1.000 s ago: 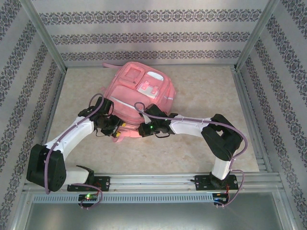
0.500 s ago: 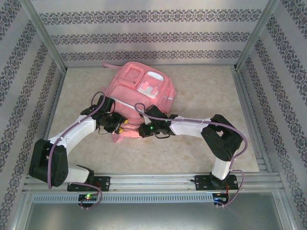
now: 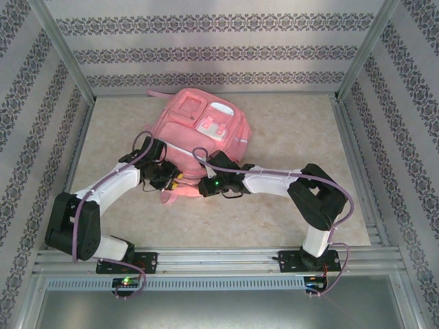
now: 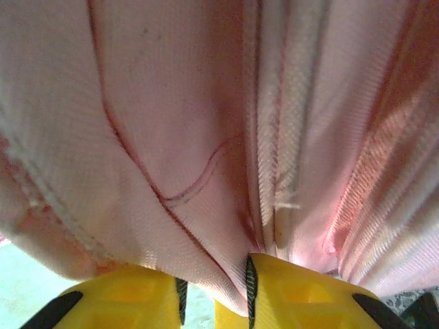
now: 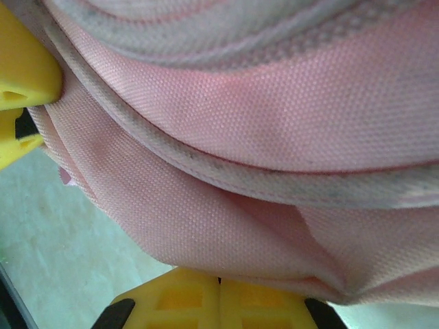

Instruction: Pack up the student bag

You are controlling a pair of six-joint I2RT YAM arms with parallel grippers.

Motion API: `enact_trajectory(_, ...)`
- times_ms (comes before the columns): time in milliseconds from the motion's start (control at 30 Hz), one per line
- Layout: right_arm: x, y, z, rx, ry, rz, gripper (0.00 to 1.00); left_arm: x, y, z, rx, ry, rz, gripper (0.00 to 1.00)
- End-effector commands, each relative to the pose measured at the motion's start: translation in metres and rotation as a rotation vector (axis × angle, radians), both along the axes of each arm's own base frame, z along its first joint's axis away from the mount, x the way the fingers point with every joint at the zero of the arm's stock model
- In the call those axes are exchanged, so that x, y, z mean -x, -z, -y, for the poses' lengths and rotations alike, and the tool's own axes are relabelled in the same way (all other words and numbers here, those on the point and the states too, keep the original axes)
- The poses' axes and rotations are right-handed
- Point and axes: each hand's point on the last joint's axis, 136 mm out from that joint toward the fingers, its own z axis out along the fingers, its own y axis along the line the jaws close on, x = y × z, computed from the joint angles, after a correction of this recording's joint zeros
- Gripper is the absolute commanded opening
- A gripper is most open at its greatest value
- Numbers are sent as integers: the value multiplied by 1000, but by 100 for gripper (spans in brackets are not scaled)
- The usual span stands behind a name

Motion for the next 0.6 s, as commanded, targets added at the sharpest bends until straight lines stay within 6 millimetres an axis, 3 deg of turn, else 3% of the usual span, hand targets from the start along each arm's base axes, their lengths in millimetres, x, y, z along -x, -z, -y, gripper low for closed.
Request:
enact_trajectory(0,8,7,18,78,22,-2,0,-10,-2,-11,-49,1,21,20)
enact_trajectory(567,2,9,69,178,76,45,0,-10,-2,-32,-71,-18,18,17)
